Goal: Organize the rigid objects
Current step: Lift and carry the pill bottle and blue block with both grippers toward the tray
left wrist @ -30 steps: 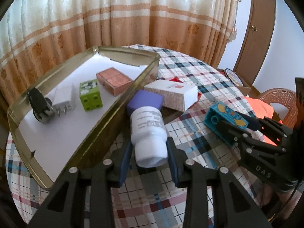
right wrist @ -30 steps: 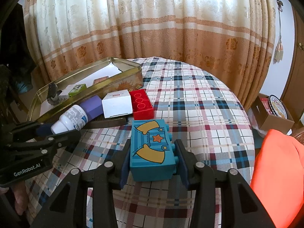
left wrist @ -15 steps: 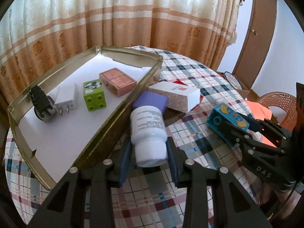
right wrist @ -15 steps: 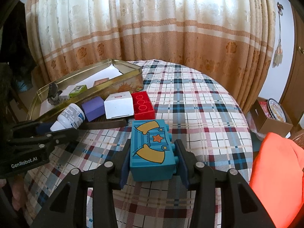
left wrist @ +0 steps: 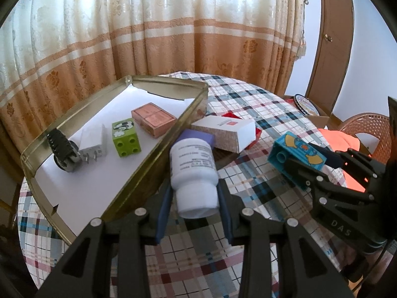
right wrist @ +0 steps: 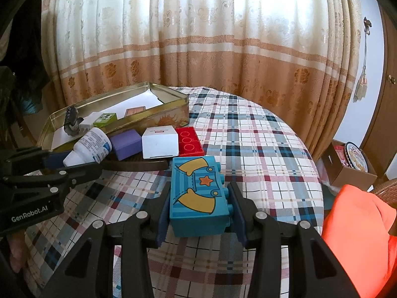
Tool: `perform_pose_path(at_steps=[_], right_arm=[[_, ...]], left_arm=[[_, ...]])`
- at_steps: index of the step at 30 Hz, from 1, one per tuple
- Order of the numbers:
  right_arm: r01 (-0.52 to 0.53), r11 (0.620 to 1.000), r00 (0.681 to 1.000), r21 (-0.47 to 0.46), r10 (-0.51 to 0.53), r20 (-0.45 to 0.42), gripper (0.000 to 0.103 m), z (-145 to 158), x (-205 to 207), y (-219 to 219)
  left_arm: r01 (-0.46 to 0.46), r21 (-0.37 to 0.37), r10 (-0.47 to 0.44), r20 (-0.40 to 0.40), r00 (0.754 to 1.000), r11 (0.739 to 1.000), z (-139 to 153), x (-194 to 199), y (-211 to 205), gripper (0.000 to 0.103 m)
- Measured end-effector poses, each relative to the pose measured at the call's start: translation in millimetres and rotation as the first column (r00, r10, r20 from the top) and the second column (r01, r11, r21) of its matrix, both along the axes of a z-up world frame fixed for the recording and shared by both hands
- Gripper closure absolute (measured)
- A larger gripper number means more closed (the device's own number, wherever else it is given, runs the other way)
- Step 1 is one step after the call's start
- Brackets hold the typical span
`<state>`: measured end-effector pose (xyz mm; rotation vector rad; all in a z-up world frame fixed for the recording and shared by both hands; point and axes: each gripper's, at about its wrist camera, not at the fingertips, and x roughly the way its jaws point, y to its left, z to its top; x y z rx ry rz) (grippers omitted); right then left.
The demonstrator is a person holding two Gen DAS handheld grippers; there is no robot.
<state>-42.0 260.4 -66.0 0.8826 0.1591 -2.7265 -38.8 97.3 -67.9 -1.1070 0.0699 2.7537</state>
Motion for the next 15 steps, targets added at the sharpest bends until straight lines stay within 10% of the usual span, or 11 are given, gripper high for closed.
perform_pose_path(at_steps=[15], right_arm=[[0.002,1.0,1.0,-0.006,-0.003,-0.018,0.057,1.0,3.0,0.4]], left_arm=[[0.011,-0.043,-0.014,-0.065,0.998,0.999,7.4,9.7,8.5,0.068]])
